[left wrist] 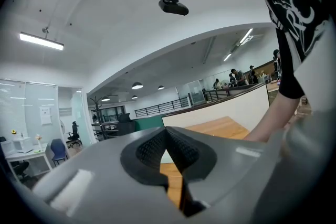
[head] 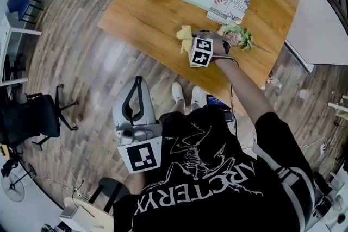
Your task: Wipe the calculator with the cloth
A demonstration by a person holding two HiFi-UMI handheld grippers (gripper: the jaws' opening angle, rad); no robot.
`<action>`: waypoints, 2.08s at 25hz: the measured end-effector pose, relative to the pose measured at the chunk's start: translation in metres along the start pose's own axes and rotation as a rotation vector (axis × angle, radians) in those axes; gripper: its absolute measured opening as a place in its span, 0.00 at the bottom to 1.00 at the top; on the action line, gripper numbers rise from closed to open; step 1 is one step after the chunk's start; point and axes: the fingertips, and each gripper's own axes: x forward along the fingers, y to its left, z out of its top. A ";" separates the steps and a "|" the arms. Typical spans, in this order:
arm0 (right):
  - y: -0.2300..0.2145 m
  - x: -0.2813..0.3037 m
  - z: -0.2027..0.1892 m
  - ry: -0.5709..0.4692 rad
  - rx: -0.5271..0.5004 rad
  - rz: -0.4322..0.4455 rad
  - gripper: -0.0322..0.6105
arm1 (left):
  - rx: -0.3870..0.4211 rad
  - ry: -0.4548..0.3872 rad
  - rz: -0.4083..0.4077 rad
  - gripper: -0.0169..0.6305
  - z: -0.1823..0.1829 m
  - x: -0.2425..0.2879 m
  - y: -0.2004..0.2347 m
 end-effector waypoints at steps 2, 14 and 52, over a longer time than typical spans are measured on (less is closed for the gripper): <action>-0.001 0.016 -0.006 0.038 -0.036 0.001 0.13 | 0.006 0.006 0.021 0.04 -0.002 -0.004 0.002; 0.005 0.043 -0.017 0.100 -0.127 0.042 0.13 | 0.019 0.034 0.042 0.04 -0.005 0.001 -0.003; 0.175 -0.003 -0.032 0.076 -0.146 0.290 0.13 | 0.004 0.002 -0.028 0.04 -0.001 0.008 -0.020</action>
